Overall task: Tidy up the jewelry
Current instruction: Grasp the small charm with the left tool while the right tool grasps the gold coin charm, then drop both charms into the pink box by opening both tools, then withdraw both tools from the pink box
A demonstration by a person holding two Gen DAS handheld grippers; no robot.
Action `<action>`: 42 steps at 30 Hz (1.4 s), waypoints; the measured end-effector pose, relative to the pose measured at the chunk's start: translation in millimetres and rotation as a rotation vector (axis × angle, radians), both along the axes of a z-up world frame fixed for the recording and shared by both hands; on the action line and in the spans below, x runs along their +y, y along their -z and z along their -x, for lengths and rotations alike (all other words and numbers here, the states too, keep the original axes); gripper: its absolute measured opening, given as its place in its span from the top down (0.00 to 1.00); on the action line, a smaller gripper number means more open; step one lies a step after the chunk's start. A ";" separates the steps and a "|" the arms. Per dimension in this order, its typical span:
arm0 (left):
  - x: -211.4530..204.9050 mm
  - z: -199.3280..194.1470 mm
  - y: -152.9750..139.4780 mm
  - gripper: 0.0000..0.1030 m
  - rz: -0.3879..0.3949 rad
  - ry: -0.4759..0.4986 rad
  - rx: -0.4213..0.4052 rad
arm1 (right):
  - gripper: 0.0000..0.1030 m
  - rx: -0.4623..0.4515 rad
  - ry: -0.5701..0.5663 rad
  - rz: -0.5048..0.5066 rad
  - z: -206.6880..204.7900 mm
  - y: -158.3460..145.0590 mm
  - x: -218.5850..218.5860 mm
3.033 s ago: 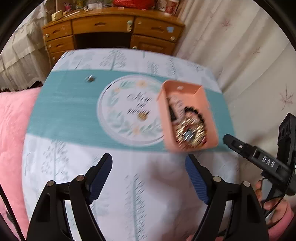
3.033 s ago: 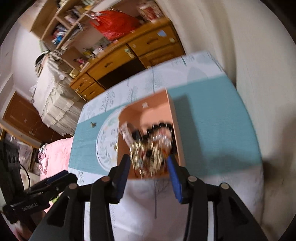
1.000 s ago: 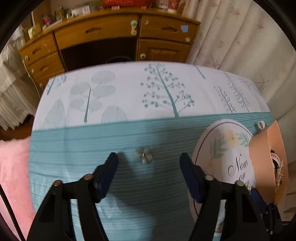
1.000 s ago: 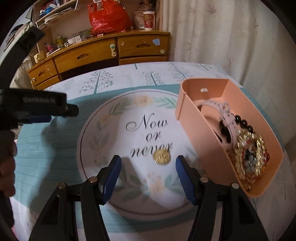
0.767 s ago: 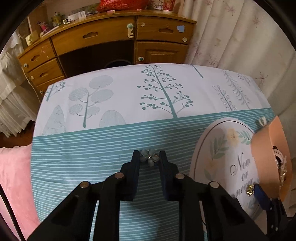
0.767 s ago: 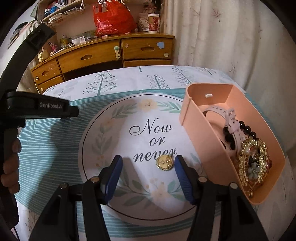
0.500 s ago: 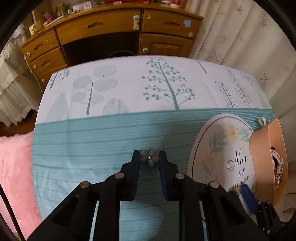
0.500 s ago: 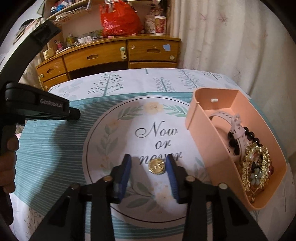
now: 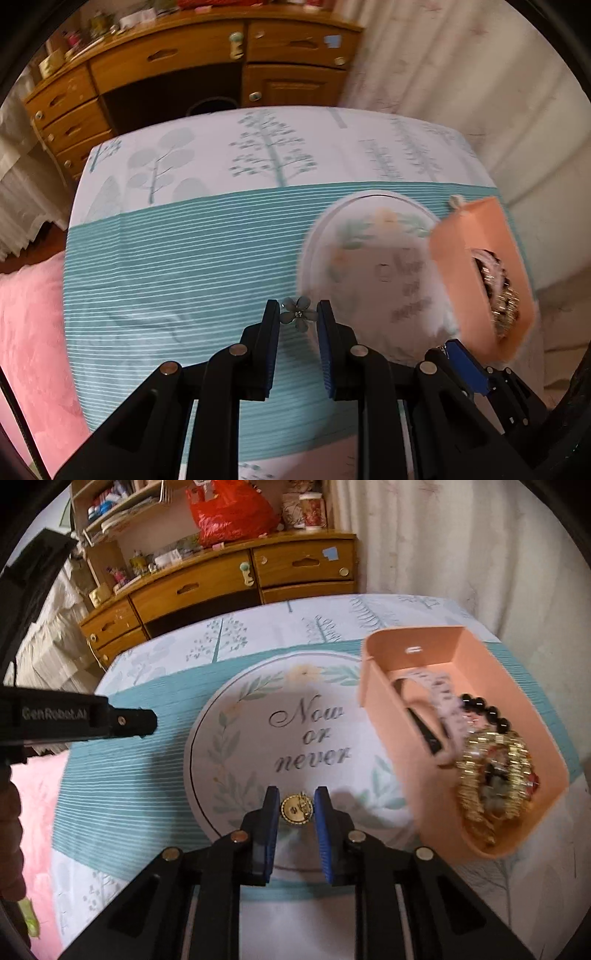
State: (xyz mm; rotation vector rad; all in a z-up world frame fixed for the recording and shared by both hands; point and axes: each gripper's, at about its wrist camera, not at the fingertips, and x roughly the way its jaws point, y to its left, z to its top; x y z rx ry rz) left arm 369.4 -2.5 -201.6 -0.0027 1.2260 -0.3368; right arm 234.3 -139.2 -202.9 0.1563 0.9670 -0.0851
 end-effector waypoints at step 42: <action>15.1 185.7 -89.7 0.16 -0.096 -0.101 -0.054 | 0.09 0.016 -0.029 -0.060 121.5 -101.8 -91.2</action>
